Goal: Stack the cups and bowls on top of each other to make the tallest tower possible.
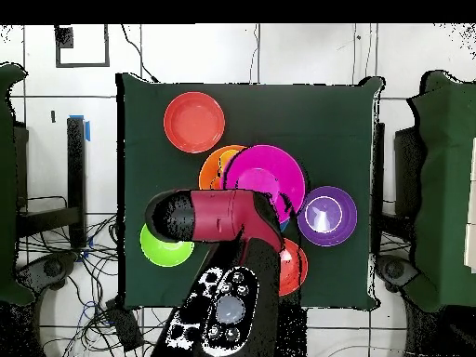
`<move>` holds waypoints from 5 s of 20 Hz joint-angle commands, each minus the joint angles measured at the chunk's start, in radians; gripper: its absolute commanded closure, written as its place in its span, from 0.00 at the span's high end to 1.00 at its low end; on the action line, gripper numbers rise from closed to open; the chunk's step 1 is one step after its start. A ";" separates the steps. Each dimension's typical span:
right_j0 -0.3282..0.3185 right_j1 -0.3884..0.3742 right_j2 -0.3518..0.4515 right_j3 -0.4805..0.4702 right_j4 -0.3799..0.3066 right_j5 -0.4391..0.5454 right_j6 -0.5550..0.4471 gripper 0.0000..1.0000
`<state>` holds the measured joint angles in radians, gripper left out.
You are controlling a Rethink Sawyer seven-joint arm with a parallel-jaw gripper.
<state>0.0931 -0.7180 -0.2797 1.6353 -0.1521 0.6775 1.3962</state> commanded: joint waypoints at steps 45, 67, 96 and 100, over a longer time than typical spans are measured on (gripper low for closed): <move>0.192 0.128 -0.073 -0.022 -0.108 -0.274 0.270 0.00; 0.177 0.108 -0.039 0.021 -0.073 -0.306 0.291 0.00; 0.186 0.097 0.010 0.067 -0.035 -0.336 0.338 0.00; 0.181 0.095 0.021 0.071 -0.034 -0.346 0.347 0.00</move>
<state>0.2720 -0.6223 -0.3971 1.6520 -0.2053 0.3956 1.5902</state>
